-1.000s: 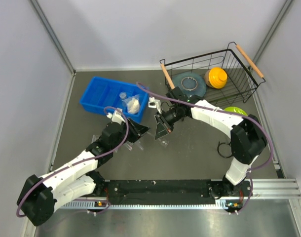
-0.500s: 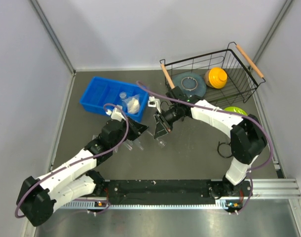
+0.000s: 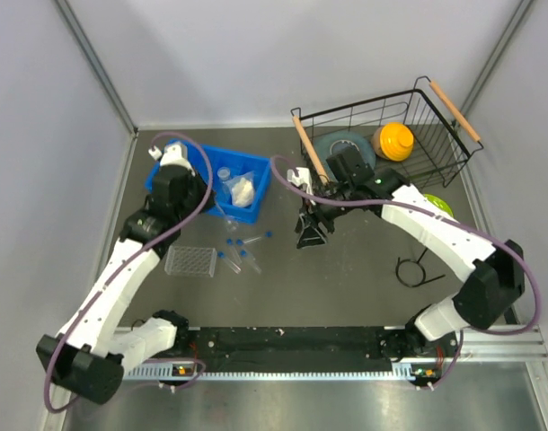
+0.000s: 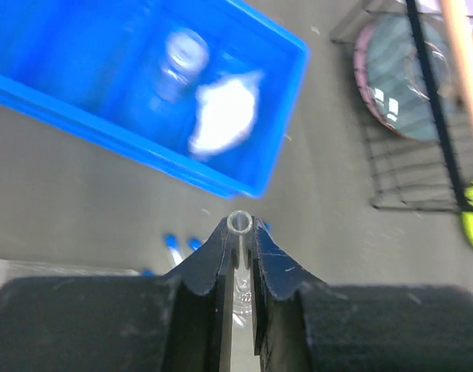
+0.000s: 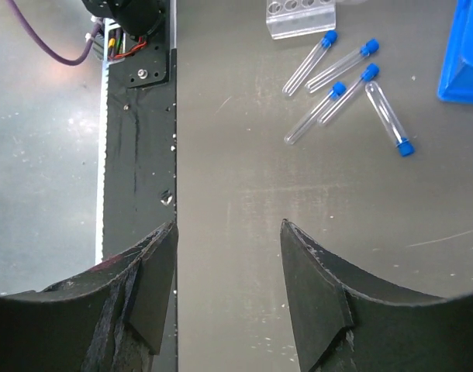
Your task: Organize the chemistry lab equipment
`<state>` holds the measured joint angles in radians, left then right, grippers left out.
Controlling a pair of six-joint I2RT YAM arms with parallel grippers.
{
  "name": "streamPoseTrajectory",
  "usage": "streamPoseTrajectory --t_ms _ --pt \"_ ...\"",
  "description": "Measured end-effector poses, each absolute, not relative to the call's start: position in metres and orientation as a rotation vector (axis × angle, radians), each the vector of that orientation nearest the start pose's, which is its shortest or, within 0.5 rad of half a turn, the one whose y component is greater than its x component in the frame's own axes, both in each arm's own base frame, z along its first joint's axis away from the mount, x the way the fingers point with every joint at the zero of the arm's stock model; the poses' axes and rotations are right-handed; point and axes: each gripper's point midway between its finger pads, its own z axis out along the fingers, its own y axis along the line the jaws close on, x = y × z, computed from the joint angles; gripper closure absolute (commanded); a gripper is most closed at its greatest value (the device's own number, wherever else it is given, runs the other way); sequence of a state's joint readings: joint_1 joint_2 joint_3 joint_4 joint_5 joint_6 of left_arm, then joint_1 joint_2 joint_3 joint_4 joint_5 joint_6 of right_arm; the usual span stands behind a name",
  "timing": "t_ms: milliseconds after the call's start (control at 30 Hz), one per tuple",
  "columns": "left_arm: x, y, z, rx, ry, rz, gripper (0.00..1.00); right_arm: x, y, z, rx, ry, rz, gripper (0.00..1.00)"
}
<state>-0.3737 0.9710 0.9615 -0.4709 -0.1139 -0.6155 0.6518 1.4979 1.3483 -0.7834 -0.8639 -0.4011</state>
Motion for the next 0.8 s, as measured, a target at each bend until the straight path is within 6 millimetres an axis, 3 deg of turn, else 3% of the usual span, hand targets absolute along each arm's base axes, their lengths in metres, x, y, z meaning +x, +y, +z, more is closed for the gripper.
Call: streamPoseTrajectory --t_ms 133,400,633,800 --pt "0.34 -0.088 0.259 -0.262 2.084 -0.213 0.97 0.191 0.297 0.22 -1.54 1.804 1.145 0.44" --pt "0.428 -0.053 0.246 -0.139 2.17 0.199 0.96 0.182 0.29 0.202 -1.583 1.828 1.146 0.44" --pt "0.491 -0.034 0.233 -0.095 2.191 0.364 0.95 0.177 0.287 0.198 -1.598 1.818 1.157 0.43" --pt "0.521 -0.029 0.215 -0.069 2.211 0.414 0.94 0.174 0.286 0.195 -1.602 1.822 1.169 0.43"
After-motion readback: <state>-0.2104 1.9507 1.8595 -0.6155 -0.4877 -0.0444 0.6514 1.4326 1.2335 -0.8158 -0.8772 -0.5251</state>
